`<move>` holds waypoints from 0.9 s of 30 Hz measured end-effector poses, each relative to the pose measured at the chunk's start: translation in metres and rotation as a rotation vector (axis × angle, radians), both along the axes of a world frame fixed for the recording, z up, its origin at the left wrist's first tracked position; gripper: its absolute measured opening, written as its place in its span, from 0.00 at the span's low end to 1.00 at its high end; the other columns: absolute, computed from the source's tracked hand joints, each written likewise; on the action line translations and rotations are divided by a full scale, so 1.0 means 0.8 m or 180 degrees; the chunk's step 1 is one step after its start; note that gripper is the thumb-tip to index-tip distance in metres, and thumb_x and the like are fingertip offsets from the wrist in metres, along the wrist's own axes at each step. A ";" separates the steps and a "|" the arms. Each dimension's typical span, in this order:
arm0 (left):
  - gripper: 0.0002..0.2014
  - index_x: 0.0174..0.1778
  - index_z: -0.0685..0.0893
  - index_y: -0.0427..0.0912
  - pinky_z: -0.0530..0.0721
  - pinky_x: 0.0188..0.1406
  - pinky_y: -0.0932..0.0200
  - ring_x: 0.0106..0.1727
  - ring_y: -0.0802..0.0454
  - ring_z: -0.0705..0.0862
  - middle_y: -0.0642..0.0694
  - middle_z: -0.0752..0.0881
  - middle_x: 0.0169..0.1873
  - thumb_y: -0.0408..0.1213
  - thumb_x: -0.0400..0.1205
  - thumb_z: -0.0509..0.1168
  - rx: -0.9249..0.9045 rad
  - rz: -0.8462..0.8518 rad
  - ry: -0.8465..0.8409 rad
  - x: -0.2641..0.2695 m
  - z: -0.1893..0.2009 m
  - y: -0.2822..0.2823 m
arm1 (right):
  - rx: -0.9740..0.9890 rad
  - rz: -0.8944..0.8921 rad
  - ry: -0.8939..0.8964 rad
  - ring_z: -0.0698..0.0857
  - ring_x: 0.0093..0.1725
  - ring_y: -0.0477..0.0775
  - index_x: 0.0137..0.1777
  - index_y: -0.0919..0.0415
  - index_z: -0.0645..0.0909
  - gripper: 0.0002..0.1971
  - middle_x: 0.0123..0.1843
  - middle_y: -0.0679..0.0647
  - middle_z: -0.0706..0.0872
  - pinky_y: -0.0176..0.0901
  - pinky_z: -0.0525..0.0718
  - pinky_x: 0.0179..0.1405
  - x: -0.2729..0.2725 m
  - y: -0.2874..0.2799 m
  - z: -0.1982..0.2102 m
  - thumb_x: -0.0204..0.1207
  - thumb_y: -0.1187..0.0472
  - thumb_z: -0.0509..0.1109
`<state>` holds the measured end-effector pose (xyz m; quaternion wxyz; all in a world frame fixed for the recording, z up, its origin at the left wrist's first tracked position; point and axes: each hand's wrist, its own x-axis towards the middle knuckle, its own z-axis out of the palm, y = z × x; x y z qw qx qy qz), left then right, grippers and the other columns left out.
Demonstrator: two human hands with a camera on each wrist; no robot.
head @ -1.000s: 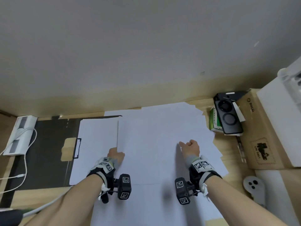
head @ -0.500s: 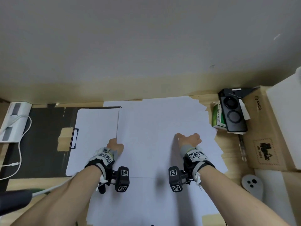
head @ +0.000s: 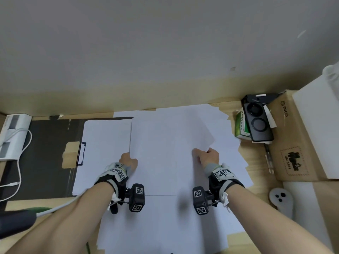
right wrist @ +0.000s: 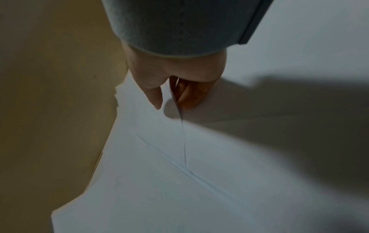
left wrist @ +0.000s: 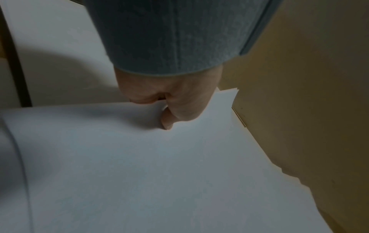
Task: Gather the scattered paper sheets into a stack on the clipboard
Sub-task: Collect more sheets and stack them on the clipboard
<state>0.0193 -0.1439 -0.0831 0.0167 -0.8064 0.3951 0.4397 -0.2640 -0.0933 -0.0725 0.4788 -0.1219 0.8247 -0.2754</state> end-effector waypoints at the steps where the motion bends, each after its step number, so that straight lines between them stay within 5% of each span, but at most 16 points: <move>1: 0.16 0.26 0.70 0.39 0.66 0.22 0.64 0.36 0.48 0.76 0.47 0.73 0.27 0.23 0.81 0.57 -0.0016 -0.0003 -0.0025 0.000 0.002 0.001 | -0.0109 -0.0039 -0.0026 0.69 0.29 0.55 0.30 0.58 0.69 0.15 0.28 0.53 0.72 0.41 0.69 0.29 0.005 -0.001 0.001 0.62 0.61 0.76; 7: 0.17 0.25 0.68 0.40 0.65 0.21 0.64 0.27 0.53 0.71 0.47 0.72 0.26 0.24 0.80 0.57 -0.0014 0.0065 0.0125 0.002 0.003 0.000 | -0.0127 0.0249 0.0103 0.73 0.28 0.55 0.27 0.59 0.67 0.19 0.24 0.53 0.73 0.43 0.71 0.31 0.022 -0.001 0.000 0.65 0.60 0.77; 14: 0.16 0.27 0.70 0.41 0.66 0.24 0.65 0.27 0.52 0.71 0.47 0.73 0.27 0.23 0.79 0.57 -0.0086 0.0025 0.0259 0.002 0.018 0.000 | -0.0445 0.0029 0.0477 0.65 0.29 0.54 0.27 0.59 0.65 0.19 0.26 0.54 0.66 0.42 0.65 0.29 -0.011 -0.001 0.021 0.69 0.60 0.74; 16: 0.12 0.33 0.75 0.39 0.69 0.29 0.65 0.35 0.49 0.77 0.44 0.78 0.34 0.23 0.81 0.56 -0.0133 0.0029 0.0267 0.001 0.023 -0.001 | -0.0506 -0.0198 0.0586 0.67 0.30 0.54 0.26 0.59 0.65 0.18 0.26 0.55 0.68 0.42 0.67 0.31 -0.026 0.002 0.029 0.70 0.60 0.72; 19: 0.12 0.57 0.82 0.34 0.78 0.48 0.58 0.56 0.42 0.83 0.38 0.83 0.54 0.24 0.82 0.56 -0.0173 0.0058 0.0233 -0.002 0.036 -0.002 | -0.0662 -0.0533 0.0871 0.71 0.32 0.55 0.29 0.59 0.67 0.14 0.29 0.55 0.72 0.46 0.71 0.36 -0.046 0.009 0.040 0.73 0.61 0.66; 21: 0.19 0.69 0.77 0.29 0.78 0.62 0.53 0.66 0.37 0.80 0.35 0.81 0.67 0.24 0.82 0.56 -0.0259 -0.0067 0.0098 -0.004 0.043 0.002 | -0.0835 -0.0644 0.1047 0.77 0.41 0.57 0.40 0.66 0.78 0.08 0.39 0.59 0.80 0.46 0.72 0.43 -0.057 0.016 0.050 0.78 0.63 0.62; 23: 0.21 0.73 0.75 0.30 0.77 0.63 0.55 0.69 0.37 0.79 0.35 0.78 0.71 0.23 0.83 0.55 -0.0398 -0.0107 0.0051 -0.007 0.052 0.006 | -0.0979 -0.0700 0.1195 0.82 0.47 0.60 0.55 0.71 0.82 0.12 0.48 0.62 0.85 0.44 0.72 0.47 -0.067 0.024 0.060 0.81 0.65 0.60; 25: 0.17 0.61 0.84 0.29 0.77 0.49 0.60 0.58 0.38 0.84 0.34 0.85 0.59 0.22 0.81 0.55 -0.0529 -0.0063 0.0062 -0.007 0.056 0.005 | -0.1108 -0.0756 0.1322 0.83 0.50 0.63 0.59 0.71 0.81 0.13 0.52 0.64 0.86 0.44 0.72 0.48 -0.076 0.032 0.076 0.82 0.66 0.59; 27: 0.15 0.31 0.82 0.34 0.71 0.32 0.64 0.35 0.46 0.81 0.39 0.83 0.35 0.21 0.80 0.55 -0.0595 0.0022 0.0065 -0.008 0.059 0.004 | -0.1197 -0.0847 0.1362 0.80 0.47 0.60 0.59 0.70 0.80 0.12 0.49 0.61 0.83 0.43 0.71 0.47 -0.083 0.039 0.091 0.83 0.68 0.57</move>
